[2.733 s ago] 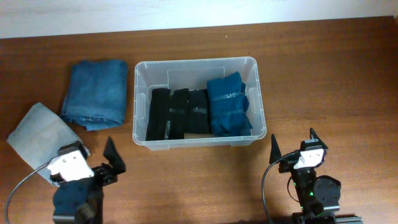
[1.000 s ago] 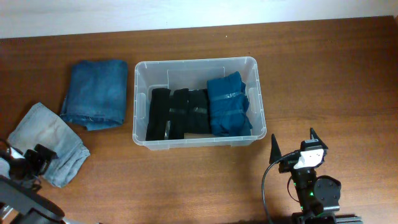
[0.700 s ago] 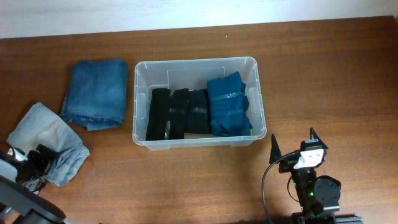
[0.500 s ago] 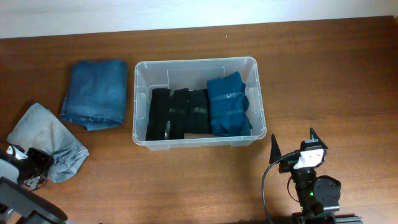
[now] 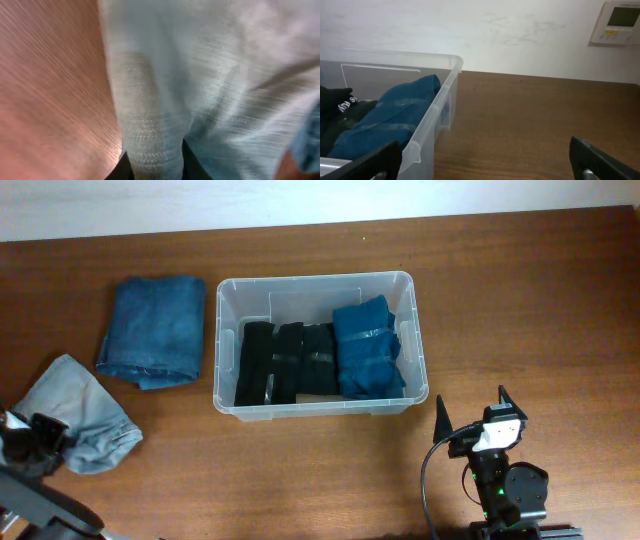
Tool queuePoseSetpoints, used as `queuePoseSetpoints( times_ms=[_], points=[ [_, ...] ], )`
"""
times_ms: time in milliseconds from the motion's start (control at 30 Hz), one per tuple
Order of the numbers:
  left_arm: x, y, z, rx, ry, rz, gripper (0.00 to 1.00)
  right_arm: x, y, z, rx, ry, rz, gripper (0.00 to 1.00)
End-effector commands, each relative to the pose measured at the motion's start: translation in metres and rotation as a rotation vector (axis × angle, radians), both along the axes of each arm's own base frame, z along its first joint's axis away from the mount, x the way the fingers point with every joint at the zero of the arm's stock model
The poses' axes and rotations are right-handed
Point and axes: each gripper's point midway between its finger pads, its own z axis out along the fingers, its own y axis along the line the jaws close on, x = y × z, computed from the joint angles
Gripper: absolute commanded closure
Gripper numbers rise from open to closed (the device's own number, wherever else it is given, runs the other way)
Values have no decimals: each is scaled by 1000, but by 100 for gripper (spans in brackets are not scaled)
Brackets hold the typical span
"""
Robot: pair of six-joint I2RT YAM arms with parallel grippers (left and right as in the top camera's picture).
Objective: Pack container
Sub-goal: 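Lift the grey denim cloth and lower it into the bin's right side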
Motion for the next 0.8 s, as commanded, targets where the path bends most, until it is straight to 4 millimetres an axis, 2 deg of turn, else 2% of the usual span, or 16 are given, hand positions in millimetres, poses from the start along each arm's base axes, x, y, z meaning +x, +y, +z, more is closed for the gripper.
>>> queuePoseSetpoints(
  times_ms=[0, 33, 133, 167, 200, 233, 267, 300, 367, 433, 500, 633, 733, 767],
  points=[
    [20, 25, 75, 157, -128, -2, 100, 0, 0, -2, 10, 0, 4, 1],
    [30, 24, 102, 189, -198, -14, 99, 0, 0, -1, 10, -1, 4, 2],
    [49, 14, 149, 232, -336, -48, 99, 0, 0, -2, 10, 0, 4, 2],
    [58, 4, 174, 256, -402, -67, 99, 0, 0, -2, 10, 0, 4, 2],
    [63, -1, 184, 265, -430, -82, 99, 0, 0, -2, 10, 0, 4, 2],
    [78, -23, 215, 292, -518, -153, 99, 0, 0, -2, 10, 0, 4, 2],
    [84, -33, 226, 302, -545, -184, 99, 0, 0, -2, 10, 0, 4, 2],
    [102, -70, 257, 306, -639, -295, 100, 0, 0, -2, 10, 0, 4, 2],
    [115, -104, 280, 291, -714, -391, 99, 0, 0, -2, 10, 0, 4, 2],
    [132, -153, 309, 256, -821, -514, 99, 0, 0, -2, 10, 0, 4, 2],
    [149, -233, 354, 189, -1009, -714, 99, 0, 0, -2, 10, 0, 4, 2],
    [154, -310, 383, 119, -1155, -866, 99, 0, 0, -2, 10, 0, 4, 2],
    [148, -376, 395, 55, -1244, -1008, 99, 0, 0, -2, 10, 0, 4, 2],
    [143, -407, 396, 16, -1270, -1072, 99, 0, 0, -2, 10, 0, 4, 2]
  ],
)
